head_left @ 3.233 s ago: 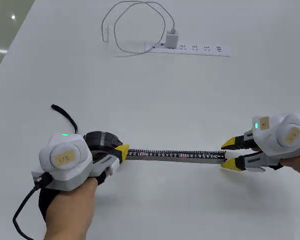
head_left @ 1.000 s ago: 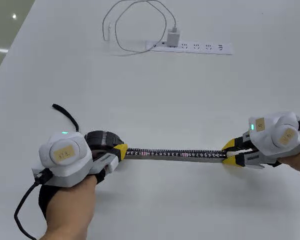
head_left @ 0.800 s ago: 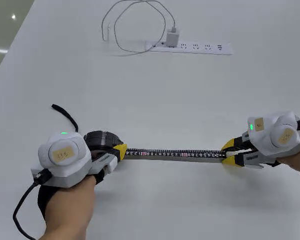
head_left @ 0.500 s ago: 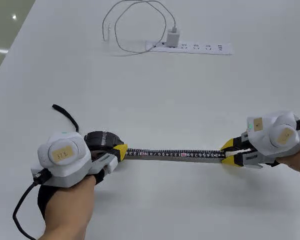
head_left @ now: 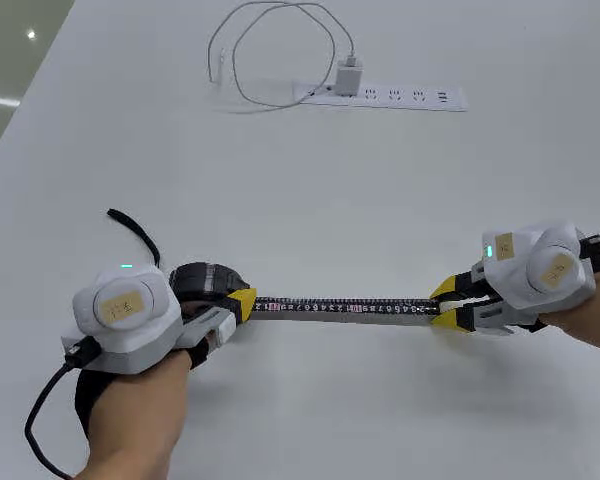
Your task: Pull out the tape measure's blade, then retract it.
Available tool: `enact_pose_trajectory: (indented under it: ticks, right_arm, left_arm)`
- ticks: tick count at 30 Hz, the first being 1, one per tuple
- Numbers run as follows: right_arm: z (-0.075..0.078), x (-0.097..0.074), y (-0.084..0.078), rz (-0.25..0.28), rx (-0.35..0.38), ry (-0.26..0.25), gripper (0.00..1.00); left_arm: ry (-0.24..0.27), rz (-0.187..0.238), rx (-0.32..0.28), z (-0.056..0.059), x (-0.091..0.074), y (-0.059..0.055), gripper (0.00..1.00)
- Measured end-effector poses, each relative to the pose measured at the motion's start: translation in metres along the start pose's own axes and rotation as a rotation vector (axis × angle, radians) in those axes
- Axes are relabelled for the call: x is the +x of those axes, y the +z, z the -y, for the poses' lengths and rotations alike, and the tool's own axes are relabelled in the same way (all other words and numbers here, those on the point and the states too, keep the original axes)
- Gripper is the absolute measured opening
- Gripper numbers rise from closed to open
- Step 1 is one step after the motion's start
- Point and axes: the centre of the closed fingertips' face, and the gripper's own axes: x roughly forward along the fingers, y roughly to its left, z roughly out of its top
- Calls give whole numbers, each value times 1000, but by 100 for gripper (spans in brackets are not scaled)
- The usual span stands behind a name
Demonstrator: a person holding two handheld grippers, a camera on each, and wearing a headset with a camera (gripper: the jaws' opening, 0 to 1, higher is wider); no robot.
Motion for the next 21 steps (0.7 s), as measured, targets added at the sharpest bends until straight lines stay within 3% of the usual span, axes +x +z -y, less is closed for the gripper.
enact_pose_trajectory:
  ticks: [21]
  right_arm:
    - [1, 9, 11, 17, -5, 14, 9]
  left_arm:
    - [-13, 4, -17, -1, 0, 0, 58]
